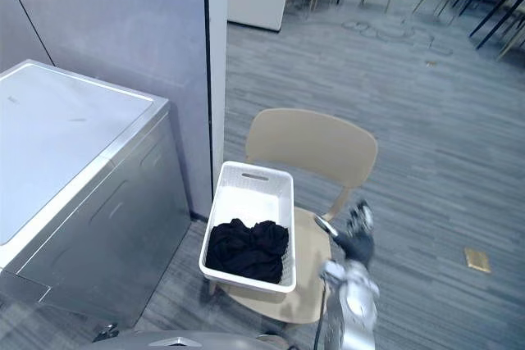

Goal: Pick up the laundry basket with both hands and put the clothes into the washing machine.

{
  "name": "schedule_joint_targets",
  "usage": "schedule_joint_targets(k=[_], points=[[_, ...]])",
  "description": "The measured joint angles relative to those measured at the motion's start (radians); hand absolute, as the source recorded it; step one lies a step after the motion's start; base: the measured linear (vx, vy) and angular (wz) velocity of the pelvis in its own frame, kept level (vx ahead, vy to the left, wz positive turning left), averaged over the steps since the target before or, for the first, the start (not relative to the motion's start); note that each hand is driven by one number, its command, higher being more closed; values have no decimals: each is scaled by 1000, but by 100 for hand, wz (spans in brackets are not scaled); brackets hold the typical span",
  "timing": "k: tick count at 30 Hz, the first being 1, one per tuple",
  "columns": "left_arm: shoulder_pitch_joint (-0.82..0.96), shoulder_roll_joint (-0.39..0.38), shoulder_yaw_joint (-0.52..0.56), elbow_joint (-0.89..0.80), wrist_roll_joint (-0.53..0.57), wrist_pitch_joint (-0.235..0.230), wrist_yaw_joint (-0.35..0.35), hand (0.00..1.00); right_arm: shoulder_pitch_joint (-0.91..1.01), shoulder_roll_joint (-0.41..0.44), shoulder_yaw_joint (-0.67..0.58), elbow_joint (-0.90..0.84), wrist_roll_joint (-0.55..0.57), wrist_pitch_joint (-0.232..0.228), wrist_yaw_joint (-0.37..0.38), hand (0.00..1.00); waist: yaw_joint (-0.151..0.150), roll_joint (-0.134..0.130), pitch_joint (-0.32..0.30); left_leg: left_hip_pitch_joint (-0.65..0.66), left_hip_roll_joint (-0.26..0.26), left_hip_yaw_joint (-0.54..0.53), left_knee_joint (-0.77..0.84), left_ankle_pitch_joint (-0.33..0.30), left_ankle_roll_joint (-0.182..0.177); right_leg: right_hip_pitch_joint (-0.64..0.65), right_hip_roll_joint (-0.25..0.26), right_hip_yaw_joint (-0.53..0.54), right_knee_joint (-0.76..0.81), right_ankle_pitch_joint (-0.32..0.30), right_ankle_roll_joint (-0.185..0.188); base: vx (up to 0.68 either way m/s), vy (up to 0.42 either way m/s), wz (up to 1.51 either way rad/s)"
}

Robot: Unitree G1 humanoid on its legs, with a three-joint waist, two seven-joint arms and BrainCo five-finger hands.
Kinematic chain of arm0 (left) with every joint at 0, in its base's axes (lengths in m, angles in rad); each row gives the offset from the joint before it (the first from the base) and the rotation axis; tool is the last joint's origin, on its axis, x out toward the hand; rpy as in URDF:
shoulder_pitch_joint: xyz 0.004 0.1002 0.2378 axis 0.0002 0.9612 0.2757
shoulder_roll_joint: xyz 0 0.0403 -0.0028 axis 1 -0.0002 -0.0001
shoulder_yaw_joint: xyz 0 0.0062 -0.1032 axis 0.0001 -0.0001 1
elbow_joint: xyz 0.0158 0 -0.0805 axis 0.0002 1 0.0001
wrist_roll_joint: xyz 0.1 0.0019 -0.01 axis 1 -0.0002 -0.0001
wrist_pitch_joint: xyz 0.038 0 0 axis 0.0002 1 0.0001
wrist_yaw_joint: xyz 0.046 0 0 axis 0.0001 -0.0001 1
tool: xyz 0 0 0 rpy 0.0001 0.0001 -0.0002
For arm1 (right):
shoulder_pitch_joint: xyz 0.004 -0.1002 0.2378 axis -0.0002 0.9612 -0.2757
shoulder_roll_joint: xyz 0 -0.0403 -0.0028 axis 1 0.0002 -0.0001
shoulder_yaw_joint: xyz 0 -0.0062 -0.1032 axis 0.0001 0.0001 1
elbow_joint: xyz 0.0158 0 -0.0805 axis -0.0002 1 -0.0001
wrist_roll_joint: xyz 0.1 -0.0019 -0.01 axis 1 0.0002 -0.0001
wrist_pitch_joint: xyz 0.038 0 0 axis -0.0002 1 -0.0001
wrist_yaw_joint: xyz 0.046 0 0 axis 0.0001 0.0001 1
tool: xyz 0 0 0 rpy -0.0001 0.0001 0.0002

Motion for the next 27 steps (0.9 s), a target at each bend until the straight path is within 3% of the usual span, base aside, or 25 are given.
schedule_joint_targets(k=[4,8,13,18,27], points=[[-80,1,-78,-15,1,-4,-1,0,-256,-184,192,171,-96,-11,47,0,22,28,60,-63,-5,-36,0,32,0,-32,-2,-33,-15,27,1,-25,-1,24],[-131,-12,-110,-64,-11,-18,-1,0,-516,-313,440,410,-229,-10,157,0,54,-1,143,-93,-9,-58,6,54,-3,-32,-5,-65,-20,33,2,-8,4,23],[-172,-8,-155,-78,-16,-33,6,0,-653,-405,570,572,-351,-10,197,0,66,1,215,-132,-36,-58,6,78,8,-62,-31,-74,-20,49,11,-35,21,8],[-183,1,-154,-102,-48,-52,37,0,-660,-452,637,656,-466,-11,231,0,71,9,282,-141,-37,-63,6,89,16,-86,-34,-69,6,51,12,-60,10,0],[-205,3,-127,-116,-121,-64,65,0,-698,-452,637,699,-578,10,208,0,75,29,349,-222,-38,-60,6,118,32,-176,-34,-51,13,80,13,-93,6,-5]])
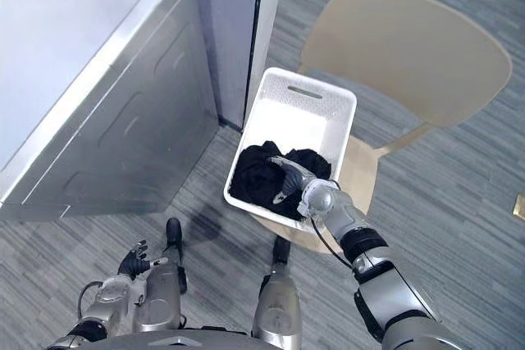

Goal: Pick up the laundry basket with both hands and put the clothes into the washing machine.

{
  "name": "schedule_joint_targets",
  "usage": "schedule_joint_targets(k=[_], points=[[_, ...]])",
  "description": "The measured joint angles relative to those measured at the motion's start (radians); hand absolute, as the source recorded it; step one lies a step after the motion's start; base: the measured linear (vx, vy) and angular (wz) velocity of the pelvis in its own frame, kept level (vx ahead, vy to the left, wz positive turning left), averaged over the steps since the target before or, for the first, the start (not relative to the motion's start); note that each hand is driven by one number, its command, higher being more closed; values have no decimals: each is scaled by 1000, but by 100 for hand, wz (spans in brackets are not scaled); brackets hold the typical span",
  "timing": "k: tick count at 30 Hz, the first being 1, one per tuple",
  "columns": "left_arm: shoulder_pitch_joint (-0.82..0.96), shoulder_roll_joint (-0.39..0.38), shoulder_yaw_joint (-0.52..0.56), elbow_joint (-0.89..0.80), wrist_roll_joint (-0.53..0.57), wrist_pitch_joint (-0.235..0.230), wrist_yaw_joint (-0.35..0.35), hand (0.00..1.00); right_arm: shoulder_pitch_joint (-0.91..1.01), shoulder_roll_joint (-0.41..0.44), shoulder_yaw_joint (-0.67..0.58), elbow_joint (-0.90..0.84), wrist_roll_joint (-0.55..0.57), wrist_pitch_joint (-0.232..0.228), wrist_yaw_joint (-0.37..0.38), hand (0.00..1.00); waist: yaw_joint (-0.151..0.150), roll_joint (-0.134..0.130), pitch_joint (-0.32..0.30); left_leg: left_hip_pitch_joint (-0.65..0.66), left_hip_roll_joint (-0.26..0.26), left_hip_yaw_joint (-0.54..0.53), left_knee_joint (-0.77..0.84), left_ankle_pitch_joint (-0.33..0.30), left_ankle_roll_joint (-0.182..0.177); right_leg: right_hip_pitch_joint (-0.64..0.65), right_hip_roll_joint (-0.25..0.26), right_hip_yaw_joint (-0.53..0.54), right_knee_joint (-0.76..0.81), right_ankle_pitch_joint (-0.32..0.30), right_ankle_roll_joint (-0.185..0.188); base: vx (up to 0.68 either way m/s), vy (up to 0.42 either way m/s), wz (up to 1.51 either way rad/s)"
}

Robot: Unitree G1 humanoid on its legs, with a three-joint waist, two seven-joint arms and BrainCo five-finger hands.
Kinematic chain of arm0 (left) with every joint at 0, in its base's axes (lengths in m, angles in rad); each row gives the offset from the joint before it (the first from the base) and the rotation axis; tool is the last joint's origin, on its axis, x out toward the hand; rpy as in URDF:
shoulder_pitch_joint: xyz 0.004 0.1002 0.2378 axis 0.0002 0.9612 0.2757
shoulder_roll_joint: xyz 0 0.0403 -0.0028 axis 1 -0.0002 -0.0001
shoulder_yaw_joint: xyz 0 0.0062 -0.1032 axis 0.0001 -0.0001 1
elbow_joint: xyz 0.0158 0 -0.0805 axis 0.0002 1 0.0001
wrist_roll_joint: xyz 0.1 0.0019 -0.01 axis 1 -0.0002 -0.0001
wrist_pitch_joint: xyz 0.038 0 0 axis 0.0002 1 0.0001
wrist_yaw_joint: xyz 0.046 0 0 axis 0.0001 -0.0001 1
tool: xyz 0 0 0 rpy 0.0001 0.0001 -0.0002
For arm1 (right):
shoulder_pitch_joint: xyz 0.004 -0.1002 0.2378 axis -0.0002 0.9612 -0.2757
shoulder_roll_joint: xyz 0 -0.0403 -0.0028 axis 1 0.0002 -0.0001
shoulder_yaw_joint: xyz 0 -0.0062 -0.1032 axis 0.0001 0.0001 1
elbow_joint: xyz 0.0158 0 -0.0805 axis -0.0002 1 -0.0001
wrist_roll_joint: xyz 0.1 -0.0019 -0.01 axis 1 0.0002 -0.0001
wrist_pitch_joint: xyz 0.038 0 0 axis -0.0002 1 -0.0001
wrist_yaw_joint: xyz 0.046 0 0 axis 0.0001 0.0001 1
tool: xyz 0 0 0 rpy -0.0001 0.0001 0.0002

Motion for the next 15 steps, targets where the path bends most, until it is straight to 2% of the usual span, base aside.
schedule_joint_targets(k=[5,15], points=[[-28,-13,8,-9,-43,0,18,0,-46,19,10,30,-2,7,-22,0,4,2,22,-37,-6,-3,0,13,8,-33,-4,2,-8,24,-6,-43,-8,0],[-86,-24,-52,-74,-42,-2,19,0,-59,46,17,30,-10,16,-25,0,-3,1,61,-54,-25,-18,0,19,15,-57,-23,-2,25,17,-1,-8,-3,3]])
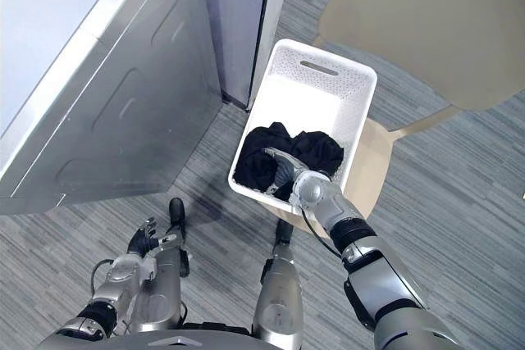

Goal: Pick up the laundry basket with both hands and put the clothes into the washing machine.

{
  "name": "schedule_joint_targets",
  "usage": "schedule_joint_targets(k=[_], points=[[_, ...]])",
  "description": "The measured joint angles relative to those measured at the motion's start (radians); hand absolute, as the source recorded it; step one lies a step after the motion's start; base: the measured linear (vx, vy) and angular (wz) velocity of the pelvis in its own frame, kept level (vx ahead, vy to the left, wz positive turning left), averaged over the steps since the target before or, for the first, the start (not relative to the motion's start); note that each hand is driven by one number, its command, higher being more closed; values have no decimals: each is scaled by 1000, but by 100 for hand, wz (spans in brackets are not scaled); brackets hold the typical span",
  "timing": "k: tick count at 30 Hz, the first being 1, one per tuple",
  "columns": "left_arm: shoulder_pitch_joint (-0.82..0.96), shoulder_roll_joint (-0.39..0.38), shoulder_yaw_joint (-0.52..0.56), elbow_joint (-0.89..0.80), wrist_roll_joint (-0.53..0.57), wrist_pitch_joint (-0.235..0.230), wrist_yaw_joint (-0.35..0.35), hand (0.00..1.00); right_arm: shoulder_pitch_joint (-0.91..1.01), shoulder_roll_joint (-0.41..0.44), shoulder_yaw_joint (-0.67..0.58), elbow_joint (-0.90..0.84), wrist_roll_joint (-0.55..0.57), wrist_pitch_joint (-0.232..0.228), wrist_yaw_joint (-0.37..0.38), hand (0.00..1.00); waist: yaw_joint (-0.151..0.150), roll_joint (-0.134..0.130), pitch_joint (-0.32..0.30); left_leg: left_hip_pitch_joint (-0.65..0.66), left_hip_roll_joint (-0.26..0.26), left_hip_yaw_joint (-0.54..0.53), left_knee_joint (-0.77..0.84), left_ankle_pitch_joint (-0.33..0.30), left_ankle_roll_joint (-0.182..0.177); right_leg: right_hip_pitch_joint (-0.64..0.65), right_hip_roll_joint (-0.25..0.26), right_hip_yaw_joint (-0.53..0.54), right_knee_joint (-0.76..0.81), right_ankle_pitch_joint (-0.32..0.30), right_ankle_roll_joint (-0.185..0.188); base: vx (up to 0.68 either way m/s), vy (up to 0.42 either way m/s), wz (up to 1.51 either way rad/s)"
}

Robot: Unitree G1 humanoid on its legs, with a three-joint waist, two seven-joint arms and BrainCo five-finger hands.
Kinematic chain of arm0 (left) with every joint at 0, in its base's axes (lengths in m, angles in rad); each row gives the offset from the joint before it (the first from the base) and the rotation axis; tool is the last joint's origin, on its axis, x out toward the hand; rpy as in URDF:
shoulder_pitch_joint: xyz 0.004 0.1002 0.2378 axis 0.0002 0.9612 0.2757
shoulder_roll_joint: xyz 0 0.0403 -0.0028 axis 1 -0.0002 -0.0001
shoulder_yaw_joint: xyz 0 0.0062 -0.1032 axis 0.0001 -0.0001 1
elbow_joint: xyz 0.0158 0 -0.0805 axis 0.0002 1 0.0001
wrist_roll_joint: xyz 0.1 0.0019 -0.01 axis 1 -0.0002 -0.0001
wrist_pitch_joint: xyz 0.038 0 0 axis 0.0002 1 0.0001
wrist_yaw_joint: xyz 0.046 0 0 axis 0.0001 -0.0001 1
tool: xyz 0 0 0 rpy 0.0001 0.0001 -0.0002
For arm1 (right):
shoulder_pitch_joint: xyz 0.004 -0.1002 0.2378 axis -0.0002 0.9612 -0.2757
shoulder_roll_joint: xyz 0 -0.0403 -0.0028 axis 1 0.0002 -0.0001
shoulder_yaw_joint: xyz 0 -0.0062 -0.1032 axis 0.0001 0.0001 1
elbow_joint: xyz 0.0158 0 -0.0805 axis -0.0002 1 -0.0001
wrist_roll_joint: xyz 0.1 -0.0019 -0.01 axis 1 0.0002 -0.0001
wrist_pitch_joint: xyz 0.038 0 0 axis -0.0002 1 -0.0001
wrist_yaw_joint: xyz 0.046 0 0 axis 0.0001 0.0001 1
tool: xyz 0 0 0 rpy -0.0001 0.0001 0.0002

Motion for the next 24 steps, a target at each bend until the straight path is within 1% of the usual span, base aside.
schedule_joint_targets(k=[3,6,7,10,13,14,16,17,20,21,22,24], points=[[-19,2,-25,-3,1,0,0,0,0,-1,0,2,-29,0,-18,0,1,-1,12,-4,-7,-1,0,1,2,-13,-10,-1,22,-10,6,-33,3,5],[-29,1,-37,-3,2,-1,1,0,-3,-22,3,5,-31,-8,-22,0,-1,-2,12,-40,-22,-5,6,2,6,-73,-32,2,89,-38,10,-47,-1,8],[-38,3,-37,-2,2,-1,2,0,-8,-33,8,14,-34,-14,-27,0,0,-6,15,-76,-27,-11,38,-7,12,-104,-40,3,115,-47,13,-69,-16,9],[-48,7,-33,9,1,0,7,0,-35,-39,18,43,-64,-25,-36,0,0,-10,17,-136,-29,-28,114,-33,19,-140,-47,5,148,-54,10,-55,-38,7],[-58,4,-32,8,-2,0,17,0,-38,-45,22,45,-70,-26,-38,0,5,-12,19,-193,-24,-36,188,-62,18,-181,-49,9,195,-69,9,-67,-57,0],[-63,3,-29,7,-2,-1,24,0,-44,-45,22,40,-70,-31,-42,0,5,-13,19,-220,-24,-37,208,-76,18,-211,-53,14,217,-80,7,-110,-58,-5],[-70,-3,-5,5,-3,0,27,0,-63,-48,21,32,-75,-47,-50,0,-1,-18,20,-257,-22,-36,226,-76,17,-255,-55,24,244,-88,9,-110,-56,-6],[-75,-18,22,-2,-14,1,33,0,-66,-51,21,8,-102,-47,-66,0,-2,-20,20,-287,-16,-35,239,-76,17,-285,-54,26,257,-90,7,-105,-58,-3],[-85,-45,53,-28,-41,2,48,0,-73,-52,19,-3,-124,-47,-90,0,-4,-22,21,-330,-7,-27,248,-76,17,-327,-54,20,275,-91,4,-109,-57,5],[-85,-54,68,-50,-43,1,54,0,-79,-51,19,-5,-149,-47,-107,100,-2,-25,20,-347,3,-14,246,-76,17,-340,-56,7,278,-90,2,-93,-52,8],[-86,-56,68,-62,-48,1,59,0,-80,-50,19,-6,-156,-46,-110,100,0,-28,20,-353,8,-5,245,-76,17,-345,-57,0,279,-89,1,-80,-49,8],[-88,-62,89,-89,-63,1,69,0,-81,-46,15,-20,-199,-45,-120,100,0,-44,18,-366,20,24,231,-76,16,-357,-60,-10,275,-86,-3,-57,-45,14]])
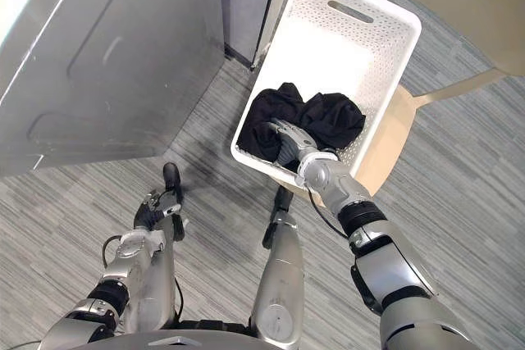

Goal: Pick up the laundry basket with both hands and put the clothes into the washing machine.

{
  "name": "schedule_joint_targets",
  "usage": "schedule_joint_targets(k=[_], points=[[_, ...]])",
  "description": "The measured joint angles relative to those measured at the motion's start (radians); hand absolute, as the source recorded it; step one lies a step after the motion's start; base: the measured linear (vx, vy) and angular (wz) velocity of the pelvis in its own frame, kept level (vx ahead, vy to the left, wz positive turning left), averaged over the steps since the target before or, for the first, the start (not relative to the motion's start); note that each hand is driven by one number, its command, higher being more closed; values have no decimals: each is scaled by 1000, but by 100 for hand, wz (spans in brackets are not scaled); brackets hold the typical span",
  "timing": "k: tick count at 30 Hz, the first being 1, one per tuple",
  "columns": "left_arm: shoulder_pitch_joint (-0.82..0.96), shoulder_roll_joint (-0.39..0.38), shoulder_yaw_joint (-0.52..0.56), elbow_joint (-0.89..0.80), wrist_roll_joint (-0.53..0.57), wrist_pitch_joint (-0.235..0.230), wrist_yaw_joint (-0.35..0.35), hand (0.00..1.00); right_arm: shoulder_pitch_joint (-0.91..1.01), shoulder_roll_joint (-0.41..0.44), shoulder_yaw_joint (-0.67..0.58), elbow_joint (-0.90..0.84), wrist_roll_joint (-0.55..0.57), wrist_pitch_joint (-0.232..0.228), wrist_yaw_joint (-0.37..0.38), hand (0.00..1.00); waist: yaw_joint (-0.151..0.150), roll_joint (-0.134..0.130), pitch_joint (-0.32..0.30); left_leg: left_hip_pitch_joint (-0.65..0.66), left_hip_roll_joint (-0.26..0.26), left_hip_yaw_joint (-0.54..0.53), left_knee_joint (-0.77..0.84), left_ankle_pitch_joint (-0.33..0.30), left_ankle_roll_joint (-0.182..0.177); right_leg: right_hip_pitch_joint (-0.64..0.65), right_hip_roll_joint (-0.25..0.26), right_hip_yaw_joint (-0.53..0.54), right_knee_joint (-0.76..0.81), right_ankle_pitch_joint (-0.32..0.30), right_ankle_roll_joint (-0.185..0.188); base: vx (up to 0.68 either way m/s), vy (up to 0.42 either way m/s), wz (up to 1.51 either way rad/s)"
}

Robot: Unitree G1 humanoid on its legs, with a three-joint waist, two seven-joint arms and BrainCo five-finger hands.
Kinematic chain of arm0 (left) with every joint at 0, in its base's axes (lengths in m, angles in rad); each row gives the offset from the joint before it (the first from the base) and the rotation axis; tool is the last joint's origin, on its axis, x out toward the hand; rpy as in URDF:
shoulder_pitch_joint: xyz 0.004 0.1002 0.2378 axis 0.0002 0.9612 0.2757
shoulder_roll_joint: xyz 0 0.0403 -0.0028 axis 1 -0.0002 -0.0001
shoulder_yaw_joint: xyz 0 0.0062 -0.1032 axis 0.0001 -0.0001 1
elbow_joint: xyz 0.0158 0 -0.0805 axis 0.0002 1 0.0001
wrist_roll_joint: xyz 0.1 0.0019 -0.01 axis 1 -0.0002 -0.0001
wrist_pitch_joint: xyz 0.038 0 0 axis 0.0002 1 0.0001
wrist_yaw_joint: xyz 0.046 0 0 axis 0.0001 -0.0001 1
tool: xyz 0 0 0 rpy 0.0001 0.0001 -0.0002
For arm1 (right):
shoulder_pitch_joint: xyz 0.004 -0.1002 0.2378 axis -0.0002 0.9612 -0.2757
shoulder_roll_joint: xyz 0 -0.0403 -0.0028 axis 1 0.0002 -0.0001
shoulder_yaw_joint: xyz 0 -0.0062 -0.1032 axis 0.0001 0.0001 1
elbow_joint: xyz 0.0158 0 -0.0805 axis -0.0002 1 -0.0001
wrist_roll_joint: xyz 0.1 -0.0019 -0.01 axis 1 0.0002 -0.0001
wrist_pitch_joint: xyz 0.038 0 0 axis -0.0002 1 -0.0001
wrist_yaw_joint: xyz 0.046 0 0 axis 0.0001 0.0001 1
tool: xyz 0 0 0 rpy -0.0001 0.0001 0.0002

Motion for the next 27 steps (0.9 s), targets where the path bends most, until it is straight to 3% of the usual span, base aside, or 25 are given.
schedule_joint_targets(k=[6,9,13,17,19,21,26,27], points=[[0,-20,39,-36,-27,1,28,0,3,54,-59,14,-14,34,-43,100,13,-30,-14,-36,15,22,14,0,0,-31,-5,-18,10,8,-11,-52,-38,2],[0,-28,47,-36,-49,2,44,0,5,91,-91,23,-13,56,-56,100,14,-32,-16,-39,23,31,3,-7,-11,-31,-8,-30,6,12,-17,-39,-31,2],[0,-52,62,-40,-58,4,45,0,16,113,-119,25,-4,77,-75,100,20,-37,-19,-71,30,37,122,-3,23,-43,-27,-36,20,21,-17,-39,-19,-10],[-2,-44,64,-66,-75,2,47,0,35,155,-189,46,64,98,-105,100,28,-41,-22,-61,16,57,80,0,24,-36,-46,-52,-3,23,-18,-54,-11,17],[4,-69,67,-62,-90,3,48,0,33,155,-196,63,96,101,-116,100,36,-40,-22,-68,21,56,177,-45,45,-35,-48,-48,3,35,-17,7,-21,-5],[3,-75,64,-70,-95,0,49,0,41,178,-228,72,129,123,-125,100,36,-38,-23,-65,17,55,178,-45,43,-27,-54,-49,-4,49,-22,-42,-31,6],[4,-79,58,-70,-95,3,49,0,49,256,-330,99,304,139,-170,100,47,-38,-23,-11,15,67,68,-34,26,17,-44,-84,-57,51,-25,-61,-48,14],[5,-79,55,-70,-95,3,48,0,73,285,-379,100,388,147,-187,100,59,-38,-23,26,15,73,32,-25,12,45,-41,-96,-68,53,-27,-26,-65,15]])
